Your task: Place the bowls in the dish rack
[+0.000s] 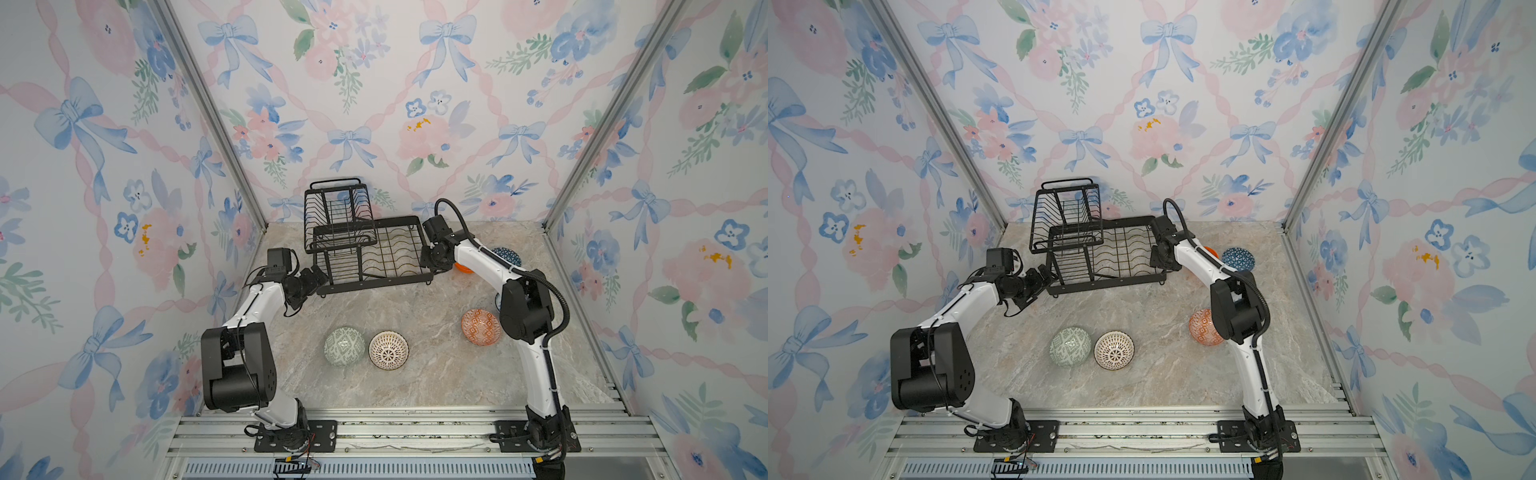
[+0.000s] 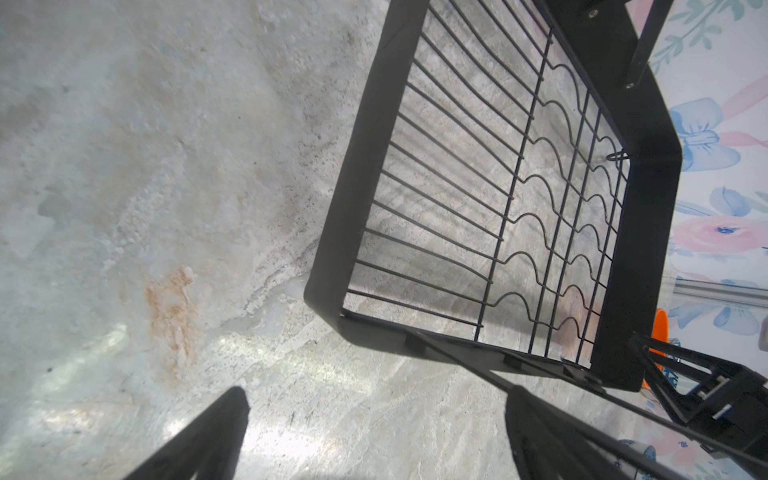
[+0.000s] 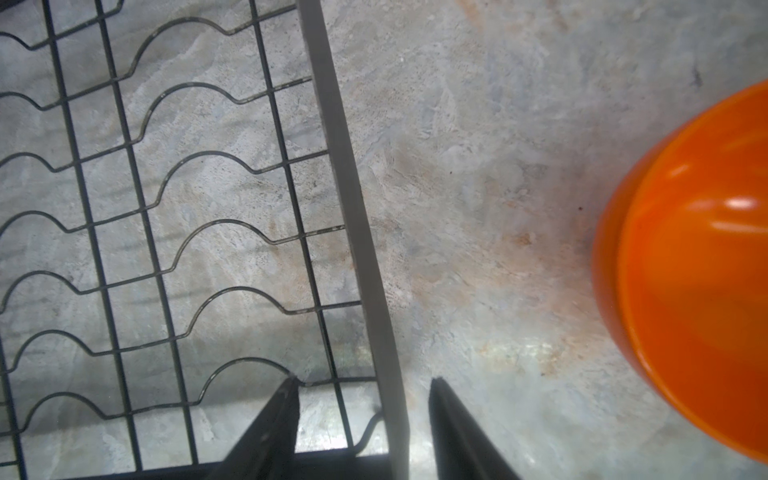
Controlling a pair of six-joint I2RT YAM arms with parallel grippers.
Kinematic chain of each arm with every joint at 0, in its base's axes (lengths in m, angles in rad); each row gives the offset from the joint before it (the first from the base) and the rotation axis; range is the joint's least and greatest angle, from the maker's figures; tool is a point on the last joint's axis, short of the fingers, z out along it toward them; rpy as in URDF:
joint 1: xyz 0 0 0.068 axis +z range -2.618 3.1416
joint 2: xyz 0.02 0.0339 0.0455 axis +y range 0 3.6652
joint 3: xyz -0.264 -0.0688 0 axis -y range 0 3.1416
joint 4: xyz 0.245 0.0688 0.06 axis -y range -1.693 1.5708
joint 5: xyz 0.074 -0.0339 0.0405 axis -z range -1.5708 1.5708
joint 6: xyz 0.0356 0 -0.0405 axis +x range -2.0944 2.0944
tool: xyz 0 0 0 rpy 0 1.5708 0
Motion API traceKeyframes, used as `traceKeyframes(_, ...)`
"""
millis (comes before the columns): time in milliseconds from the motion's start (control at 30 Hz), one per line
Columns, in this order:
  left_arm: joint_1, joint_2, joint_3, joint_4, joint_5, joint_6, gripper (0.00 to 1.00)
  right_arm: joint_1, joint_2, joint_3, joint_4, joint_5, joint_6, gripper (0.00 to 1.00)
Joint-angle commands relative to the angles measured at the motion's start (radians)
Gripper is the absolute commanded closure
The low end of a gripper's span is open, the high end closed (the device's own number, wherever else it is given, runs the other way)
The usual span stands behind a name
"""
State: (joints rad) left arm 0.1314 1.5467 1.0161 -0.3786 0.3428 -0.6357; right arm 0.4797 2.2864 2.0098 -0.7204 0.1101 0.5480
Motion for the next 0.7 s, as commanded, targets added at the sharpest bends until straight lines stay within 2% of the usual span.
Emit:
traceKeyframes(0,0.008,-0.043,-0.013,-0.031,0.05,0.02,0.02,0.008,0.026,0.05,-0.058,0.03,0.012,0.53)
traceKeyframes(133,0.018,-0.063,-0.033,-0.032,0.06,0.026,0.02,0.012,0.019,0.05,-0.067,0.045,0.017,0.68)
traceKeyframes(300,0.019,-0.075,-0.053,-0.032,0.061,0.027,0.02,0.013,-0.011,0.002,-0.061,0.053,0.015,0.71)
traceKeyframes(667,0.017,-0.123,-0.092,-0.032,0.067,0.015,0.02,0.013,-0.127,-0.162,-0.018,0.064,0.001,0.87)
